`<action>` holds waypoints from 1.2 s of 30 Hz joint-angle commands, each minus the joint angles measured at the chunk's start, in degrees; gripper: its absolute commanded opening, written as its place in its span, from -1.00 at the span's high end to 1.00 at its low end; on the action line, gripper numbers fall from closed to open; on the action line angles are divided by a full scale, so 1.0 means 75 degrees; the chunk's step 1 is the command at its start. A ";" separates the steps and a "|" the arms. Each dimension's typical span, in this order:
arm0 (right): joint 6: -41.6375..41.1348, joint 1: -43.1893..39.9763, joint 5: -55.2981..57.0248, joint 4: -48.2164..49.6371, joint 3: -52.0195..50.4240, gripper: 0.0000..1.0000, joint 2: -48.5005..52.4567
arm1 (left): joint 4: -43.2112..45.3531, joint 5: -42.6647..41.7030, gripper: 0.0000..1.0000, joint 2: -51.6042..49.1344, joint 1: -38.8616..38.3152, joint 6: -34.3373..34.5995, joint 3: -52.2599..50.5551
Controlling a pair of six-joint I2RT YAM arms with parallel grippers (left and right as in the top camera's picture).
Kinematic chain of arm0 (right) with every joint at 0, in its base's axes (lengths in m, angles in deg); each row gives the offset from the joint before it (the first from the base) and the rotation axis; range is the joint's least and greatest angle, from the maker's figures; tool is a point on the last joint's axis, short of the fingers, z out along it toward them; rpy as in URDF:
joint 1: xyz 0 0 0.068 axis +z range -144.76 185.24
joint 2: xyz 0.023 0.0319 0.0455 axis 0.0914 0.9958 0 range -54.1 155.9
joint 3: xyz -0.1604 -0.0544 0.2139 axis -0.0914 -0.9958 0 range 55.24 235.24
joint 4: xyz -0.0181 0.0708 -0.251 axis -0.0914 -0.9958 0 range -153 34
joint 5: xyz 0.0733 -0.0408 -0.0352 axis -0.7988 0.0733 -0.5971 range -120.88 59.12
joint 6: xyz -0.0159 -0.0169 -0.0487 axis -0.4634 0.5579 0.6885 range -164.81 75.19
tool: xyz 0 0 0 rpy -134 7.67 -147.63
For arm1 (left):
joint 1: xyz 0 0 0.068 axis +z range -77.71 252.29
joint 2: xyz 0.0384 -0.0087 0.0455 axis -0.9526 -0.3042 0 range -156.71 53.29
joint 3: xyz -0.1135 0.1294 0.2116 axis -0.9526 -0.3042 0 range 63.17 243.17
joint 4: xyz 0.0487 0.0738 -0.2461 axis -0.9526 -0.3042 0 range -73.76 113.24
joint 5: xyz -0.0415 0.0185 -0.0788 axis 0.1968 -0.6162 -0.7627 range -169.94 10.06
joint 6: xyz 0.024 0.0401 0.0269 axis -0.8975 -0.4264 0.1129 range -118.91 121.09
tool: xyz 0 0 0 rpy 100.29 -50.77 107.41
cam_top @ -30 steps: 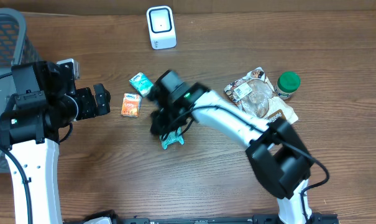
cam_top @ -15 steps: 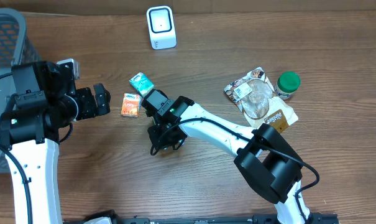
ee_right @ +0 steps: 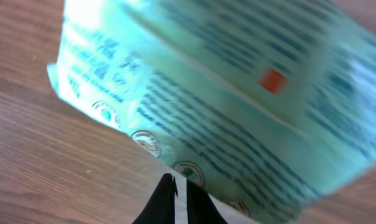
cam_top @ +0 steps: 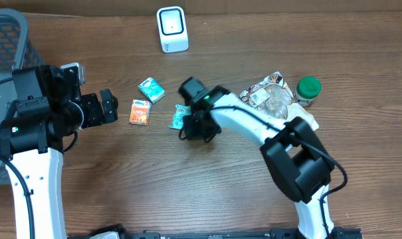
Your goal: Scan the item barcode
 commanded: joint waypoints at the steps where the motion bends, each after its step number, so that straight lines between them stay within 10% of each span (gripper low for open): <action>1: 0.0941 -0.0219 -0.0901 -0.0012 0.0122 0.86 0.0020 | 0.0009 0.0044 -0.99 0.0000 0.0035 -0.0064 0.0099; 8: 0.1177 -0.0947 -0.1565 -0.0134 0.0437 0.71 -0.0819 | 0.0009 0.0044 -0.99 0.0000 0.0035 -0.0064 0.0099; 15: 0.1142 -0.2078 -0.1839 -0.0006 0.0364 0.05 -0.1020 | 0.0012 0.0044 -1.00 0.0000 0.0035 -0.0064 0.0099; 36: 0.1058 -0.2221 -0.3194 0.1195 -0.0749 -0.07 0.0239 | 0.0009 0.0044 -0.99 0.0000 0.0035 -0.0064 0.0099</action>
